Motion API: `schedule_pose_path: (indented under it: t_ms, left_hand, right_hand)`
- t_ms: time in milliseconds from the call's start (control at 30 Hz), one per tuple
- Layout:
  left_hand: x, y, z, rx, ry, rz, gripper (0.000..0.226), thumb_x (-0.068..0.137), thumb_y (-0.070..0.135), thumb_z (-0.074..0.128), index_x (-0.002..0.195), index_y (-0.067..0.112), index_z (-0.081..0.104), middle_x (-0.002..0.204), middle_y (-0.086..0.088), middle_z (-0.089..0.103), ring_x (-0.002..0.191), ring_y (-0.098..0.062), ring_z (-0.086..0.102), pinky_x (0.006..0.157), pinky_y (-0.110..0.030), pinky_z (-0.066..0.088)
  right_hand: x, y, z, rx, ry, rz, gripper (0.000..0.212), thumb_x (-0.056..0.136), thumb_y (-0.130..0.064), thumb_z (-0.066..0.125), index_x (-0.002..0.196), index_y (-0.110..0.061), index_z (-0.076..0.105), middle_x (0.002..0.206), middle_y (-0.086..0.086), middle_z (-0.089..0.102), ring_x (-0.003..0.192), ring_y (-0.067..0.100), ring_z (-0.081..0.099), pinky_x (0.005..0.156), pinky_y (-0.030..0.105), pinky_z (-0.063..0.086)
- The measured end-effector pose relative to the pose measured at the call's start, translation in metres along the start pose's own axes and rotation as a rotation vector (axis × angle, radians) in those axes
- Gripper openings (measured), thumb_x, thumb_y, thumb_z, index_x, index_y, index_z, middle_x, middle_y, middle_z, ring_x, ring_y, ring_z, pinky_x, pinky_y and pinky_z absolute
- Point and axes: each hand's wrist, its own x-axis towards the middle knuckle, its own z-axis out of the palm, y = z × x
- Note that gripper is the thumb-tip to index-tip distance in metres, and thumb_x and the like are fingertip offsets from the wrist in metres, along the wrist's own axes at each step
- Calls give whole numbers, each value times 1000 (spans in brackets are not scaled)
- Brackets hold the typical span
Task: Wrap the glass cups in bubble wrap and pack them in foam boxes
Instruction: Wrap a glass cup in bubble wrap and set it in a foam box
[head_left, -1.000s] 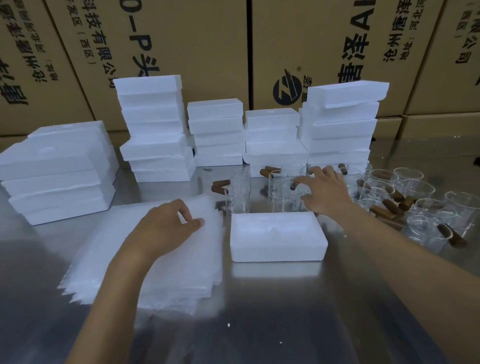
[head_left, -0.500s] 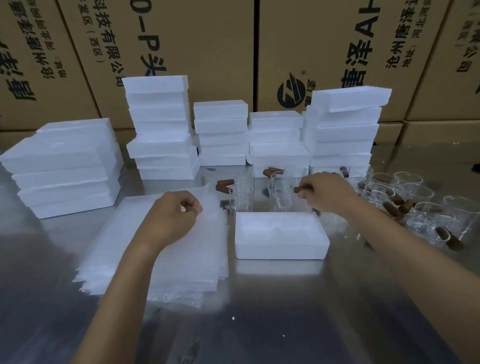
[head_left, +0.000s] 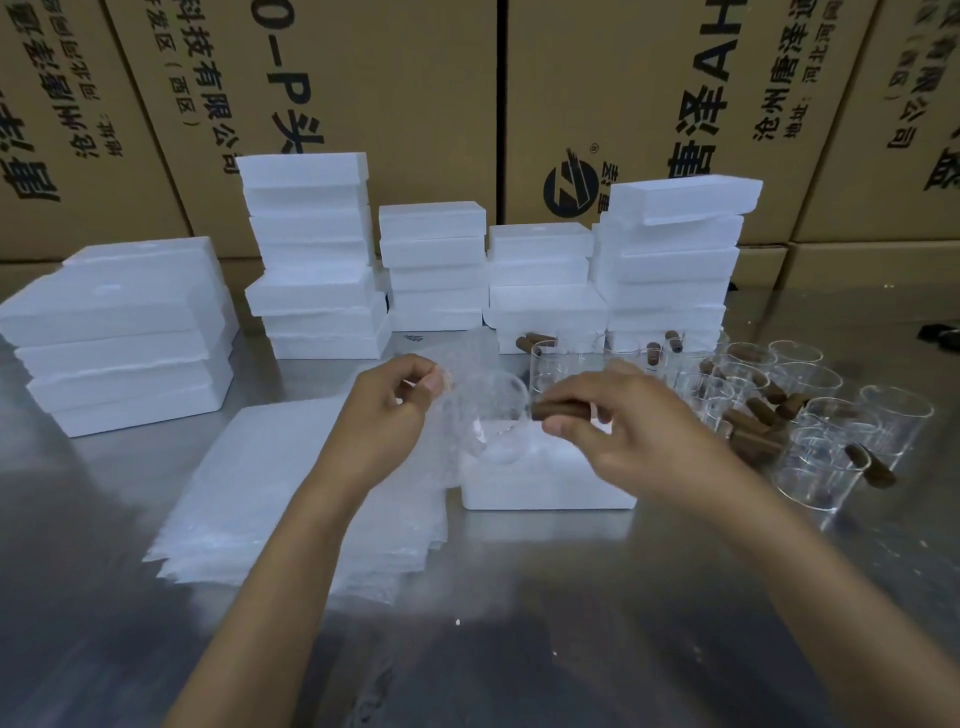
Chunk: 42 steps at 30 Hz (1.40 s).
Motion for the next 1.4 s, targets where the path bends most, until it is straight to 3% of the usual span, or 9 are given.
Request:
schedule_pose_path:
  t_ms: [100,233,533,733,833,967,1100,1233,1400]
  left_hand:
    - [-4,8,5,-39,-24,30,24,102,18,51,86,26,66,84,30,67,79,12,57,76,-8,41]
    - [-11,14,20,-39,-95,144,18,99,20,57,88,24,71,98,13,66,85,-2,57,77,-10,42]
    - [-21,24,28,-25,-109,222,14,96,18,62,89,21,74,89,13,70,86,-9,63,78,-22,47]
    - [-31,31,43,-156,-216,186,9,88,11,72,96,16,73,91,7,75,79,-11,70,76,-30,55]
    - [-27,31,36,-247,32,264,10,90,6,69,93,15,69,85,1,72,73,-14,68,65,-20,51]
    - [-11,16,9,41,431,306,41,91,34,70,126,32,49,124,13,55,111,-2,54,87,-14,42]
    - [-1,6,0,-180,76,-44,70,80,64,64,143,47,38,129,25,56,111,14,55,82,-9,41]
    - [-3,0,10,-325,-29,-69,47,76,52,69,121,39,63,113,11,72,95,1,69,64,-11,51]
    - [-8,-1,21,-336,-193,-112,53,74,61,75,119,34,66,123,9,69,118,-16,64,96,-39,53]
  right_hand:
    - [2,2,15,-191,-2,41,14,96,-36,60,106,-32,70,91,-18,66,94,4,46,73,28,39]
    - [12,0,33,58,115,233,13,94,-37,63,90,-27,70,81,-12,67,84,9,56,83,36,46]
    - [9,4,48,694,241,507,26,94,-31,65,76,-14,75,63,-5,70,58,-4,53,55,10,38]
    - [5,7,54,975,211,465,22,84,-30,67,63,-29,74,69,-10,68,70,4,58,64,20,42]
    - [2,13,58,1133,205,439,19,92,-17,66,79,-20,79,89,0,78,87,11,72,81,26,56]
    - [-4,20,51,1289,79,452,24,96,6,50,107,-3,70,97,16,76,88,27,75,70,32,62]
    - [-6,16,50,1349,-14,397,19,96,5,53,107,-3,66,98,16,76,85,28,74,74,33,62]
    - [-10,8,48,1473,-89,311,52,78,-28,70,120,-1,55,105,20,72,92,32,72,87,41,59]
    - [-21,10,49,1617,-190,336,29,93,-17,58,120,-7,58,107,16,74,91,31,74,73,43,61]
